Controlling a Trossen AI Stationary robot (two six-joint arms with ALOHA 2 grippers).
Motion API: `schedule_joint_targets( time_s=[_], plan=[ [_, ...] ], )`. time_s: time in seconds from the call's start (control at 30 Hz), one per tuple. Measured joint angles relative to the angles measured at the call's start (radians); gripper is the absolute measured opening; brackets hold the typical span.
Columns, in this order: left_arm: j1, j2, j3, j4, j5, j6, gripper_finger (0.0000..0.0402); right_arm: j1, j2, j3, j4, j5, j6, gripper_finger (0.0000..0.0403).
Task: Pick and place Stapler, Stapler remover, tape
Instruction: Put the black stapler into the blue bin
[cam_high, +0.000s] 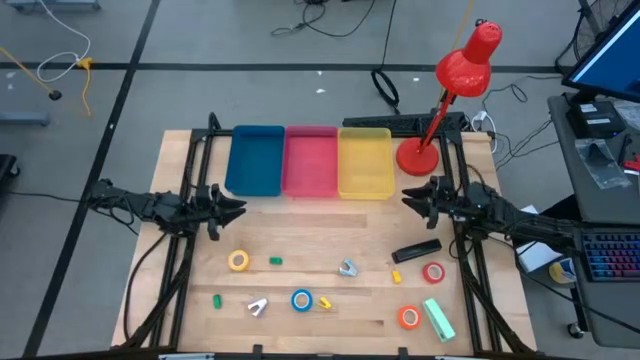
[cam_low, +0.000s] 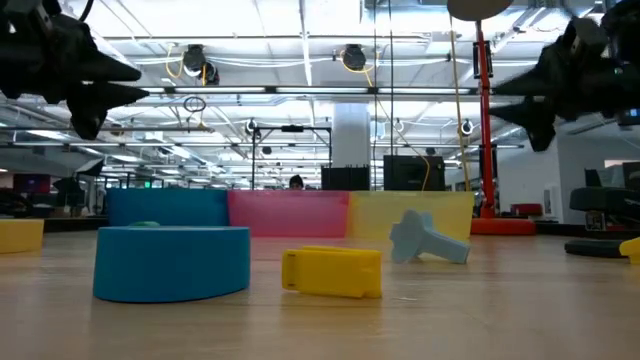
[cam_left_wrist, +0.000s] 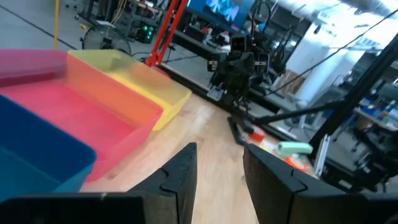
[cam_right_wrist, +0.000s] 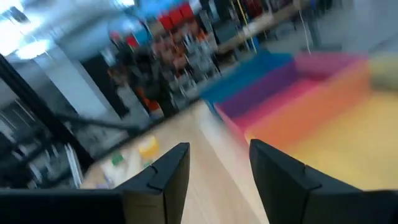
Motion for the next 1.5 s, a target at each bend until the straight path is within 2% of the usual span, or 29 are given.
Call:
schedule_joint_targets(
  time_s=[0.17, 0.33, 0.43, 0.7, 0.93, 1.03, 1.17, 1.33, 1.5],
  plan=[
    [0.0, 0.0, 0.0, 0.047, -0.001, 0.002, 0.0131, 0.0, -0.001, 0.005, 0.209, 0.069, -0.021, 0.016],
    [0.0, 0.0, 0.0, 0.081, 0.02, -0.069, 0.0131, 0.0, -0.001, 0.005, 0.371, 0.072, -0.022, 0.0161],
    [0.0, 0.0, 0.0, 0.079, 0.016, -0.061, 0.0131, 0.0, -0.001, 0.005, 0.425, 0.072, -0.023, 0.0162],
    [0.0, 0.0, 0.0, 0.081, 0.004, -0.08, 0.0131, 0.0, -0.001, 0.007, 0.511, 0.07, -0.017, 0.016],
    [0.0, 0.0, 0.0, 0.135, -0.06, -0.196, 0.0131, 0.0, 0.053, 0.013, 0.489, -0.007, -0.078, 0.0152],
    [0.0, 0.01, 0.0, 0.169, -0.054, -0.225, 0.0131, 0.0, 0.122, 0.054, 0.405, -0.046, -0.098, 0.0146],
    [0.0, 0.057, 0.0, 0.204, -0.04, -0.243, 0.0131, 0.0, 0.24, 0.177, 0.194, -0.141, -0.176, 0.0144],
    [0.0, 0.142, 0.0, 0.239, -0.037, -0.289, 0.0131, 0.0, 0.395, 0.391, -0.191, -0.247, -0.312, 0.0144],
    [0.0, 0.213, 0.0, 0.246, -0.033, -0.311, 0.0131, 0.0, 0.537, 0.574, -0.636, -0.243, -0.439, 0.0144]
  ],
)
